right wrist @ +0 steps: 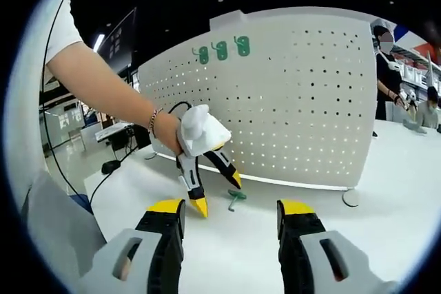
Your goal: Insert the hook assembly into the mounting plate slot until the hook locks in place.
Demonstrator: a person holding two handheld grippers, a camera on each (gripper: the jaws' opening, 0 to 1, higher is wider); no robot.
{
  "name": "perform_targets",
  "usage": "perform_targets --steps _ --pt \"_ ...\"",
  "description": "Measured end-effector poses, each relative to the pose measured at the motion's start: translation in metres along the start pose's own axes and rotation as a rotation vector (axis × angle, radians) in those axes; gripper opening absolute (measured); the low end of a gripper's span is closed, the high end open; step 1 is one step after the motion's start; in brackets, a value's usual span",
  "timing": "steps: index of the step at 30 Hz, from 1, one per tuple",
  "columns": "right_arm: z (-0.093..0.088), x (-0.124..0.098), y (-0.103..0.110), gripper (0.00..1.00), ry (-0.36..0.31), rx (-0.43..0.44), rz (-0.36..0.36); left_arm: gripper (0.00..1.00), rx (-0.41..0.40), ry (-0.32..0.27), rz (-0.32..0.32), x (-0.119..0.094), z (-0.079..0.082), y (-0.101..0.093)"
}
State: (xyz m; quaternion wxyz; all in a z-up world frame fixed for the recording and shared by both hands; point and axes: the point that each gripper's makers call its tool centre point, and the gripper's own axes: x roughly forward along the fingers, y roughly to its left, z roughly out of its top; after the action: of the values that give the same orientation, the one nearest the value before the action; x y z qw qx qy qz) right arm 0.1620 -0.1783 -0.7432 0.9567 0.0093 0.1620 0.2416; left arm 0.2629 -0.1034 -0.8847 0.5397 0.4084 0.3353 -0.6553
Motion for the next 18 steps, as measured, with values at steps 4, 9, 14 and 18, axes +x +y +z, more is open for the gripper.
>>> perform_targets --steps 4,9,14,18 --pt "0.001 0.0 0.0 0.52 -0.002 0.004 -0.001 0.69 0.004 0.0 0.0 0.0 0.0 0.001" --pt "-0.001 0.0 -0.001 0.51 0.002 0.009 -0.002 0.63 0.009 -0.011 0.005 -0.001 0.001 0.005" --pt "-0.002 0.0 -0.001 0.5 0.007 0.011 -0.001 0.52 -0.015 -0.027 0.021 -0.001 0.002 0.011" --pt "-0.002 0.0 -0.001 0.49 0.008 0.008 -0.004 0.4 -0.055 -0.05 0.046 -0.002 0.003 0.018"
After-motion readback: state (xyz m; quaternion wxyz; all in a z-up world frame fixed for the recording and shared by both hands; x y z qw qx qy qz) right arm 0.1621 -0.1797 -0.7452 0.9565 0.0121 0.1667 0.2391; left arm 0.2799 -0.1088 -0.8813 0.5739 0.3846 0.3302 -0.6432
